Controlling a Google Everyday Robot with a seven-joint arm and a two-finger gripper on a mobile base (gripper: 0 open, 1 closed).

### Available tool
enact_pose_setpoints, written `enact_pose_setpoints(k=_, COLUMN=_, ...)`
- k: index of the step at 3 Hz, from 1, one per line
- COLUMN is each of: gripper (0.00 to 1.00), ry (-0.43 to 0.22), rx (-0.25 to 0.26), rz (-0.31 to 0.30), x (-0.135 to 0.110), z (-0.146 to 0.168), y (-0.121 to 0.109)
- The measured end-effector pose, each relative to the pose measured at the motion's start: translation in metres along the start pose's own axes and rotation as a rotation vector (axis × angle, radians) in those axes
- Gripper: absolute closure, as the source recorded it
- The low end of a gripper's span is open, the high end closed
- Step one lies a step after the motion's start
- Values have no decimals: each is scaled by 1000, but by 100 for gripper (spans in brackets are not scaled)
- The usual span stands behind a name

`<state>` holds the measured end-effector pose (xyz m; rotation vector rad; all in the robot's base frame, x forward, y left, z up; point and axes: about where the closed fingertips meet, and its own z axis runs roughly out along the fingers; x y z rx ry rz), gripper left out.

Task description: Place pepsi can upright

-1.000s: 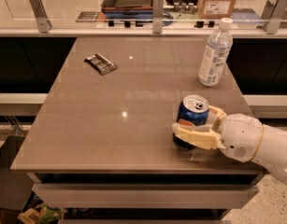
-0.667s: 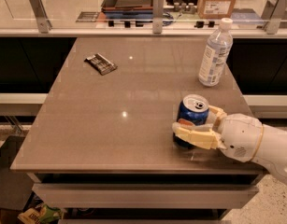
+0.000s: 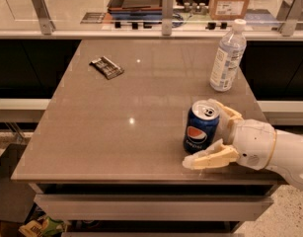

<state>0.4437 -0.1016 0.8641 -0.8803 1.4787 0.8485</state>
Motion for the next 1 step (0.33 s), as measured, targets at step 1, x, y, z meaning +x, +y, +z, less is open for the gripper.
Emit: enact_pose_setpoints(k=1, gripper=0, ry=0, rx=-5, rz=-1, x=-1, z=1, y=0)
